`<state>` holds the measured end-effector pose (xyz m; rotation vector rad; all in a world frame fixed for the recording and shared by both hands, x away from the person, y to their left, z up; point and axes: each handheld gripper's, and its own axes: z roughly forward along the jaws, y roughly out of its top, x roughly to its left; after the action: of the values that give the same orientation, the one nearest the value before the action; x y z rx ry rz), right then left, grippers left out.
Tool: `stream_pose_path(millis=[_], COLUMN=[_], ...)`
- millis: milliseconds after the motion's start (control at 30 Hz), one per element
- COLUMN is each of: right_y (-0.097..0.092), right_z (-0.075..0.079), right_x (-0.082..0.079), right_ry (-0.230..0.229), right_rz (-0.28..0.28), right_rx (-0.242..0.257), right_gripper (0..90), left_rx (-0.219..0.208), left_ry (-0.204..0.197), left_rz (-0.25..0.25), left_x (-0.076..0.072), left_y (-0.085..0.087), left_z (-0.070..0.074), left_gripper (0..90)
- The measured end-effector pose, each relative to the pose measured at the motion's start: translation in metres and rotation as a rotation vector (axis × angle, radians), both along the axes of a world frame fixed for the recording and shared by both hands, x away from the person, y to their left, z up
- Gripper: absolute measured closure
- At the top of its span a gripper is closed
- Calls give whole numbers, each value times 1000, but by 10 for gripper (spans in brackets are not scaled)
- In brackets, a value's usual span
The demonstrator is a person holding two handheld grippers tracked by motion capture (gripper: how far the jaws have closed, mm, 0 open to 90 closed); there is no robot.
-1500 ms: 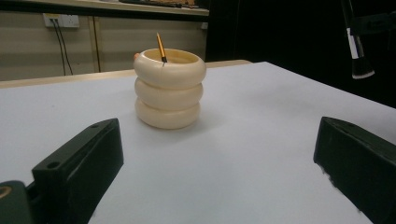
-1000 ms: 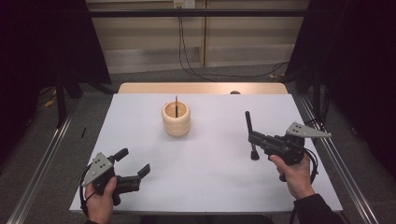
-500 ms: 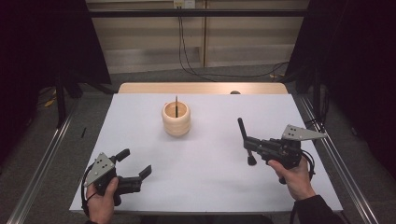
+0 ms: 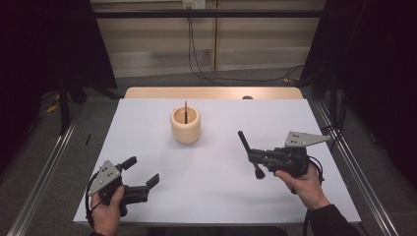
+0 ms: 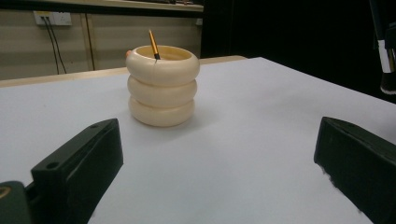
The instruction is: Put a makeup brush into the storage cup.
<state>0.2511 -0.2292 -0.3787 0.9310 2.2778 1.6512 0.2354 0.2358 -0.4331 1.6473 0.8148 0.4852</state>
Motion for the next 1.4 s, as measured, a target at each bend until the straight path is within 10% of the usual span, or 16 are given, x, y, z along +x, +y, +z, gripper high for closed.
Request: stream_pose_path(millis=[1400], right_y=[54], right_z=[4], right_x=[21], right_ry=[112], right_rz=[324], right_rx=[-373], right_gripper=[799], left_rx=[4], left_ry=[3], left_rz=[-24], left_x=[-2], left_y=[-1], left_z=[1], left_gripper=[13])
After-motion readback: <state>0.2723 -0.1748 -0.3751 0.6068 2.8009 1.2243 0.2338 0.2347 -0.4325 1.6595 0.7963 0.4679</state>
